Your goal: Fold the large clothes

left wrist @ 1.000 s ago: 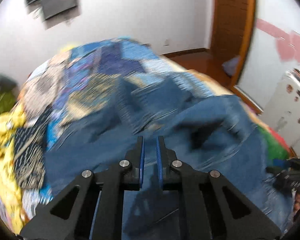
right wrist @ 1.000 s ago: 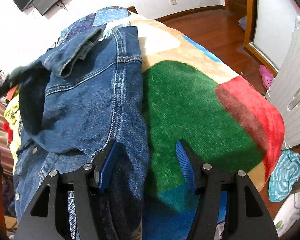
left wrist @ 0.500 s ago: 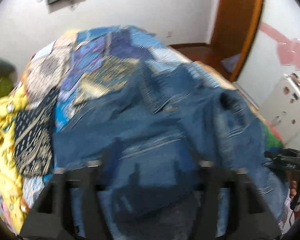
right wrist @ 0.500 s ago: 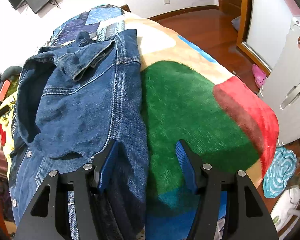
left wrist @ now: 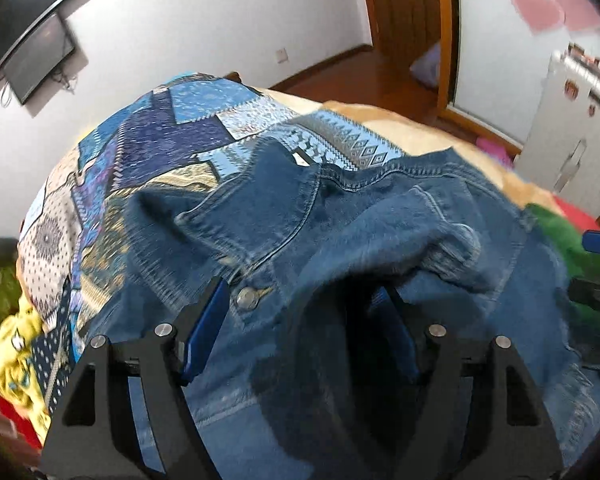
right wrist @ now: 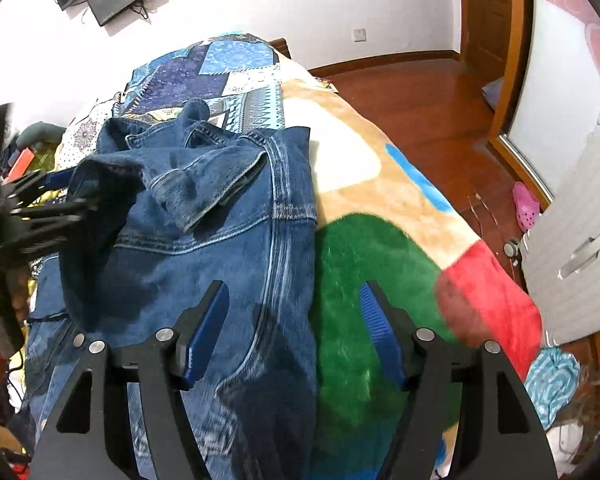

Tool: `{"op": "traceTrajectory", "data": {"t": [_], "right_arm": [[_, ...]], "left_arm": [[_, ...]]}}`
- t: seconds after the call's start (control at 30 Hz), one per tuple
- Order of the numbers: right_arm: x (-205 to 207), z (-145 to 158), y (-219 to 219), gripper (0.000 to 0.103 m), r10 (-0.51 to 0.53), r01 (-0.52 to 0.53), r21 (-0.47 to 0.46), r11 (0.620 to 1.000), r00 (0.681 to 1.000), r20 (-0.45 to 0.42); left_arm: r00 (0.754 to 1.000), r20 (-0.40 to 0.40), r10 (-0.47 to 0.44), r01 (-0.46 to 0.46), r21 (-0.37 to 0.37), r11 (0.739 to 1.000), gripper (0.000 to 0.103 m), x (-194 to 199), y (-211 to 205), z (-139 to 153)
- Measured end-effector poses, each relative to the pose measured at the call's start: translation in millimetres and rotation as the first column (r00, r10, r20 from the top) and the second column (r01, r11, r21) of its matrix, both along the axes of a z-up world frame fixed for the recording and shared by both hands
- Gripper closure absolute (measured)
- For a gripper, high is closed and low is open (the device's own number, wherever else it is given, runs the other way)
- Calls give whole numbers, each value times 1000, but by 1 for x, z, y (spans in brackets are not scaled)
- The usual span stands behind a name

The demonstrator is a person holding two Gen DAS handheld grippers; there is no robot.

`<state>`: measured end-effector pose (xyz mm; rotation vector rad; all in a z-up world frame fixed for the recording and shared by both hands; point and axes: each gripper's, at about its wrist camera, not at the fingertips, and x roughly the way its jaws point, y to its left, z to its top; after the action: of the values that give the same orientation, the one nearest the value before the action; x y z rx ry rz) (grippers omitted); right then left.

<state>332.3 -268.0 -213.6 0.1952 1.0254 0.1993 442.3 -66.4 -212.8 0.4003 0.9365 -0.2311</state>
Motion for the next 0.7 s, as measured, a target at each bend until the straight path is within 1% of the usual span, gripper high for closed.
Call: {"op": "traceTrajectory", "data": {"t": [0.03,0.07,0.1,0.13,0.17,0.2,0.23,0.27,0.4,0.47,0.53,0.6,0.63,0.7], "right_arm": [[3,-4,1,38,4,-4,-3,1000,1000,-10],[4,-7,1,38,8,-8,-7,1000,1000,-19],[6,-13,3,38,15,-15,-13,1000,999,-37],[8,-20,4,38,20,-21,-20,1000,998,-54],[8,-23,4,38,22,-23,-21,1000,998,-64],[8,-27,3,38,21,-22,-18,1000,997,-70],[8,-28,1,36,18,-19,-11,1000,997,-70],[8,-28,-1,35,17,-18,-2,1000,997,-70],[7,-29,-6,35,19,-17,21,1000,997,-73],[7,-29,-4,35,23,-23,5,1000,997,-71],[7,-29,-2,35,32,-33,-15,999,997,-71],[8,-29,0,35,35,-37,-23,999,997,-71],[9,-30,0,34,35,-36,-22,999,997,-72],[9,-30,-1,31,32,-32,-7,999,997,-74]], "left_arm": [[1000,-5,-9,9,-1,1000,32,4,-3,-3],[1000,0,-27,27,-13,1000,47,8,-5,-4],[999,7,-32,32,-18,999,68,10,-6,-4],[1000,6,-30,30,-33,999,78,14,-6,-4],[1000,-7,-24,24,-77,997,90,18,-4,-2],[1000,-10,-13,12,-115,993,93,19,0,1],[1000,-2,-3,2,-137,991,94,20,2,4],[1000,16,8,-5,-153,988,97,18,5,9],[993,92,69,-51,-189,981,98,7,26,36],[986,123,116,-88,-212,973,98,-2,46,53],[972,155,174,-134,-238,962,98,-15,72,69],[964,152,220,-174,-269,947,98,-26,95,77],[960,138,245,-198,-287,937,98,-33,111,79],[958,103,268,-228,-294,928,97,-45,129,73]]}}
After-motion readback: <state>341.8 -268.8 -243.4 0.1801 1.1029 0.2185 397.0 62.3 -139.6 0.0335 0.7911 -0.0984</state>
